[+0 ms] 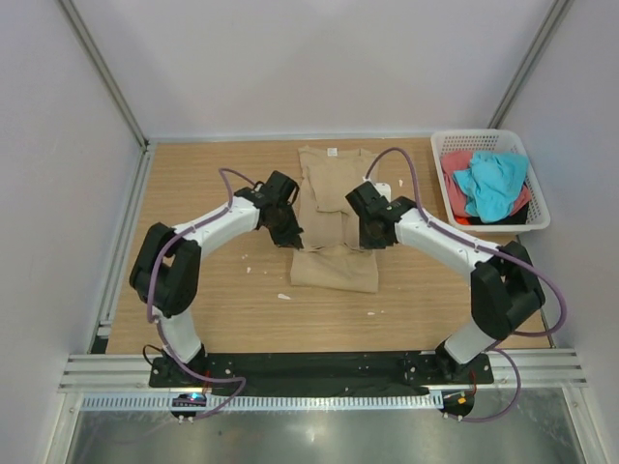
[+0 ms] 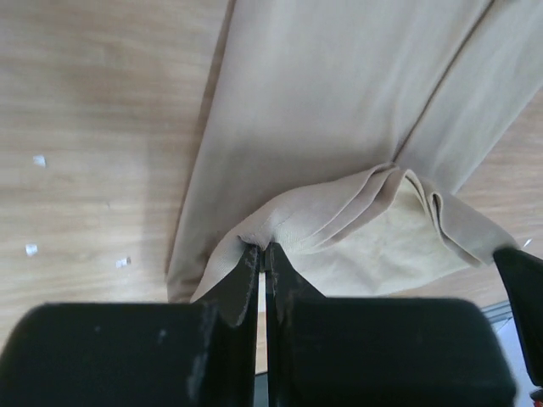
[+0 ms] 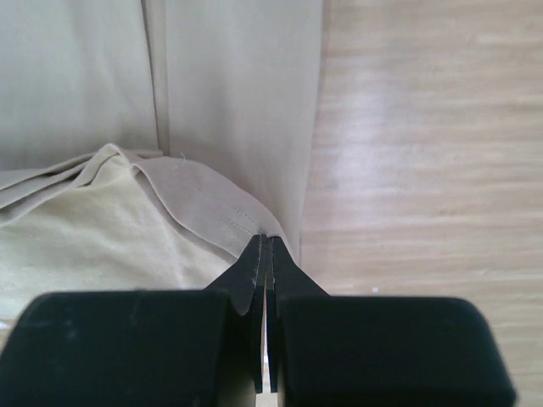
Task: Fold and stack the t-shirts
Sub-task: Fold the tshirt
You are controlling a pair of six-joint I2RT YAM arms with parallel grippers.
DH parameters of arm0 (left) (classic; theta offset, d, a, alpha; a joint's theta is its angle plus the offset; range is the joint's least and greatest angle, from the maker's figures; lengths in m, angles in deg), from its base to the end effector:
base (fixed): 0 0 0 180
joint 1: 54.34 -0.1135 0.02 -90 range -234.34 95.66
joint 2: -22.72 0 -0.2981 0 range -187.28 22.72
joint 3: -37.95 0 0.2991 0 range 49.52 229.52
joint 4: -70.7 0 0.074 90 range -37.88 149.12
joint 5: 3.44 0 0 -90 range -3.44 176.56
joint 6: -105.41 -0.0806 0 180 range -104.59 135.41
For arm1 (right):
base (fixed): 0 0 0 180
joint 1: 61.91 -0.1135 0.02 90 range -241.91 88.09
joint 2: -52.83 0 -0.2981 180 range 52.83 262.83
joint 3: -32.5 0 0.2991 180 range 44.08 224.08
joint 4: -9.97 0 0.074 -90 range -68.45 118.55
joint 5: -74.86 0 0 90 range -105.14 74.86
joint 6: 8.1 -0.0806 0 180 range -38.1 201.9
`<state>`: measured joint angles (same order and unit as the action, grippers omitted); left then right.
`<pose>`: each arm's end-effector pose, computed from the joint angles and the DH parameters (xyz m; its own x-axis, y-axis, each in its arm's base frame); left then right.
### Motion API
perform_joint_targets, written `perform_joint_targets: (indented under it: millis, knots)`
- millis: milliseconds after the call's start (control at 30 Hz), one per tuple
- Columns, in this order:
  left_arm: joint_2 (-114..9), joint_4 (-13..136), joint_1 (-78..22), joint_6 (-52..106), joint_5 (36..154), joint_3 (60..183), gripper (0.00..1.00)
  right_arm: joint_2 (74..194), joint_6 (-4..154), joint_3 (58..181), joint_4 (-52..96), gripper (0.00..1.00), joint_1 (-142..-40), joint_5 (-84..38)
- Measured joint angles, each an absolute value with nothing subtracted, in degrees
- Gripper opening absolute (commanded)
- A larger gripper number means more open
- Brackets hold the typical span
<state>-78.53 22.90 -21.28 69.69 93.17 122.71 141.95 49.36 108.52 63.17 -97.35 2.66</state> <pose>0.3568 -0.2433 0.1822 -0.9148 -0.3668 -0.1691 -0.2723 0.8692 -0.4128 0.3136 0.1929 0.2057 -0.8720 0.0080 -0.4894 0.0202 0.9996 -0.0198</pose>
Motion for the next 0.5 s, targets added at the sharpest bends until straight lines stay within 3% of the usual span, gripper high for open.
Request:
perform_joint_targets:
  millis: [500]
  knots:
    - [-89.68,20.54,-28.12,64.55,97.34,139.74,0.00,152.44,59.42,123.34,62.25,0.01,-89.57,2.68]
